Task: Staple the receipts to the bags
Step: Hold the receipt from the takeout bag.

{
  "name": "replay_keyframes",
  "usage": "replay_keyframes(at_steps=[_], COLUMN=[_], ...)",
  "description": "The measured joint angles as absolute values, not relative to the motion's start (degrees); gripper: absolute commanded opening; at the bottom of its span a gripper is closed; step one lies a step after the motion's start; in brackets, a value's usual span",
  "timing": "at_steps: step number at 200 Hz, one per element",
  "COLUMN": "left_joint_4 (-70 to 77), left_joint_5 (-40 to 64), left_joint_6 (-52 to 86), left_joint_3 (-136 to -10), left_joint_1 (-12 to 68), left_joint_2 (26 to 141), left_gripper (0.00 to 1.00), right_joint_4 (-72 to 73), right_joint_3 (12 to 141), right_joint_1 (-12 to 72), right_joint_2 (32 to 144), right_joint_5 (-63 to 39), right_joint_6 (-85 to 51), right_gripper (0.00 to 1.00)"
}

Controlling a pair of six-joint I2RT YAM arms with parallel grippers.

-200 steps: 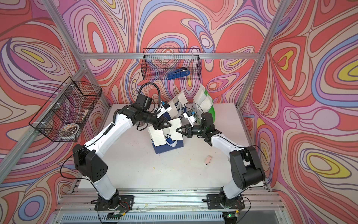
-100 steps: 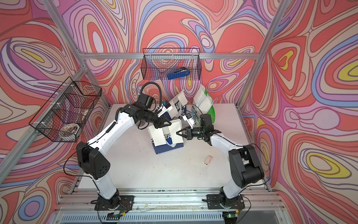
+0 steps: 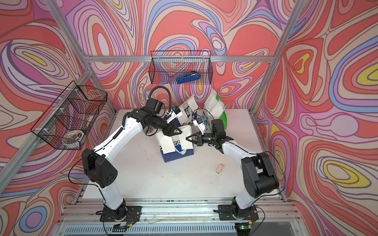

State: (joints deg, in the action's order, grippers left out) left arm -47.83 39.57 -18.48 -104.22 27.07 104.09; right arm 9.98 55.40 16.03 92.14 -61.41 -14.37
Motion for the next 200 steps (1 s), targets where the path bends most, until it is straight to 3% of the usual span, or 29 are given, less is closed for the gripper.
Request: replay_keyframes(at_steps=[47, 77, 106, 142, 158, 170, 177, 200], left_joint_4=[-47.9, -47.9, -48.0, -48.1, -48.1, -48.2, -48.3, -48.7], left_joint_5=[39.6, 39.4, 39.3, 39.0, 38.9, 39.0, 39.0, 39.0], left_joint_6=[-18.5, -19.0, -19.7, -20.0, -20.1, -20.4, -20.5, -21.0], left_joint_3=[-104.2, -104.2, -104.3, -104.3, -104.3, -104.4, -104.5, -104.6], left_joint_1=[27.1, 27.1, 27.1, 27.1, 27.0, 27.0, 27.1, 27.1], left_joint_2=[104.1, 104.1, 104.1, 104.1, 104.1, 104.1, 104.1, 104.1], left_gripper=[0.14, 0.0, 0.0, 0.0, 0.0, 0.0, 0.0, 0.0], right_joint_4=[10.8, 11.0, 11.0, 9.9, 5.8, 2.4, -0.4, -11.2], right_joint_3=[55.4, 55.4, 55.4, 54.6, 53.8, 53.8, 54.1, 56.7], right_joint_1=[16.0, 16.0, 16.0, 16.1, 16.1, 16.1, 16.1, 15.7], right_joint_2=[92.1, 92.2, 92.1, 90.7, 87.0, 83.6, 81.5, 76.6], right_joint_5=[-61.3, -61.3, -61.3, -58.2, -50.8, -42.4, -36.6, -15.7], right_joint_6=[-15.0, -15.2, -15.4, -14.0, -13.7, -13.9, -14.9, -21.8], right_gripper=[0.0, 0.0, 0.0, 0.48, 0.65, 0.82, 0.97, 0.98])
